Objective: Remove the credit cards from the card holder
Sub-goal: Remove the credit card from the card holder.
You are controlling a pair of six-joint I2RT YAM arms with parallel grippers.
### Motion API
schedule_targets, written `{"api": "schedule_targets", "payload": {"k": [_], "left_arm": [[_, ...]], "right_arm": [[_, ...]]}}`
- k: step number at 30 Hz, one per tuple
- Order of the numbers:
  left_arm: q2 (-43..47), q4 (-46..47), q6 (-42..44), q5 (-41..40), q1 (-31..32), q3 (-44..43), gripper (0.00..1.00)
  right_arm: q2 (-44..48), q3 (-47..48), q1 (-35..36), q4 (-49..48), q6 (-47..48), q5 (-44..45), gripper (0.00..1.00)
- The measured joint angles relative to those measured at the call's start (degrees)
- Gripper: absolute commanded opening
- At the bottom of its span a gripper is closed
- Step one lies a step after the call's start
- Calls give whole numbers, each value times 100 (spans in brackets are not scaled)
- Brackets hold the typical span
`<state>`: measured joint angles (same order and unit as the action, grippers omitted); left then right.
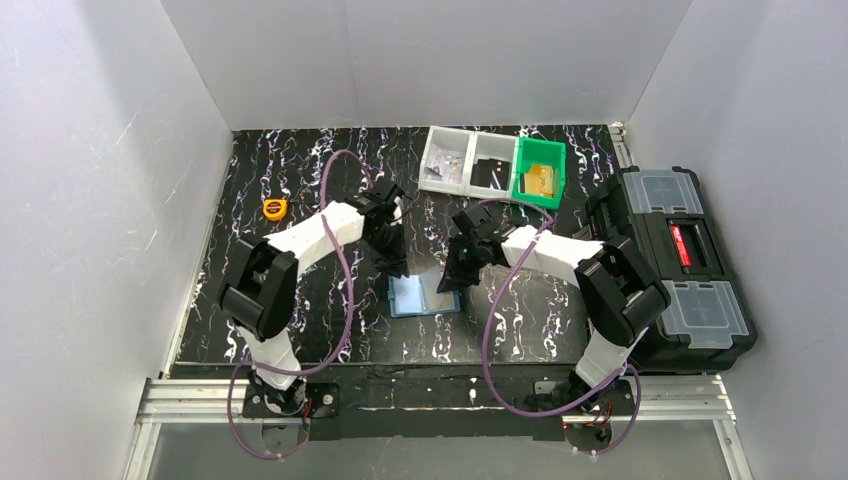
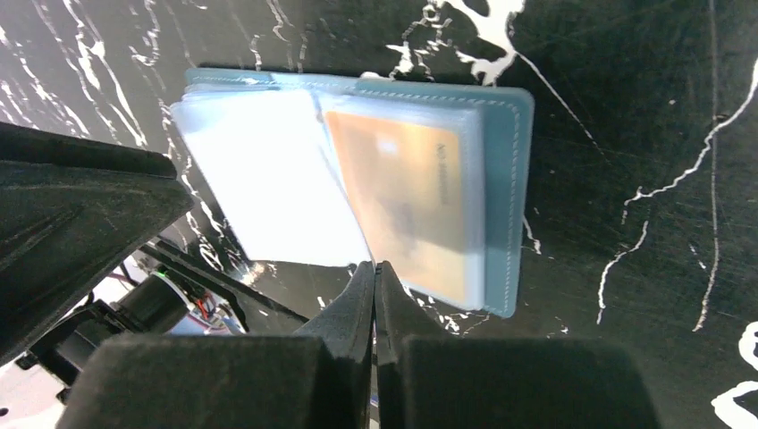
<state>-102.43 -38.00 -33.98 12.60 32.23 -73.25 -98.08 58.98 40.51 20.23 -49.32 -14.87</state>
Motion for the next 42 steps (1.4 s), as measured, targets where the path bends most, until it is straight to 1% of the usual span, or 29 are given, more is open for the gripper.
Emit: {"api": "schedule_targets", "payload": {"k": [5, 8, 13, 17, 23, 25, 31, 33, 37, 40, 42], "left_arm": [[507, -20, 81, -2, -273, 402, 23], [645, -28, 129, 11, -420, 616, 22], [732, -68, 229, 55, -636, 780, 22], [868, -109, 293, 94, -743, 804, 22], [1032, -157, 332, 197, -780, 802, 23], [1047, -166, 328, 280, -780, 800, 23], [1051, -116, 173, 680, -780, 791, 23], [1047, -81, 79, 837, -769, 772, 23], [940, 33, -79, 1060, -682, 612, 23], [684, 157, -210, 1147, -483, 345, 23], [474, 223, -271, 1196, -343, 170, 23]], "right_arm": [[0, 313, 55, 87, 4, -20, 12], [-74, 566, 129, 92, 0, -50, 23], [-494, 1016, 319, 72, -15, -168, 40], [-839, 1202, 422, 59, -26, -258, 46], [-1185, 1215, 466, -17, -149, -463, 61], [-1222, 1215, 466, -52, -195, -505, 64], [-1108, 1196, 442, -83, -221, -457, 65], [-916, 1106, 415, -76, -221, -409, 65], [-199, 721, 284, -66, -219, -186, 65], [238, 455, 133, -37, -186, 22, 61], [400, 326, 31, 33, -142, 203, 54]]}}
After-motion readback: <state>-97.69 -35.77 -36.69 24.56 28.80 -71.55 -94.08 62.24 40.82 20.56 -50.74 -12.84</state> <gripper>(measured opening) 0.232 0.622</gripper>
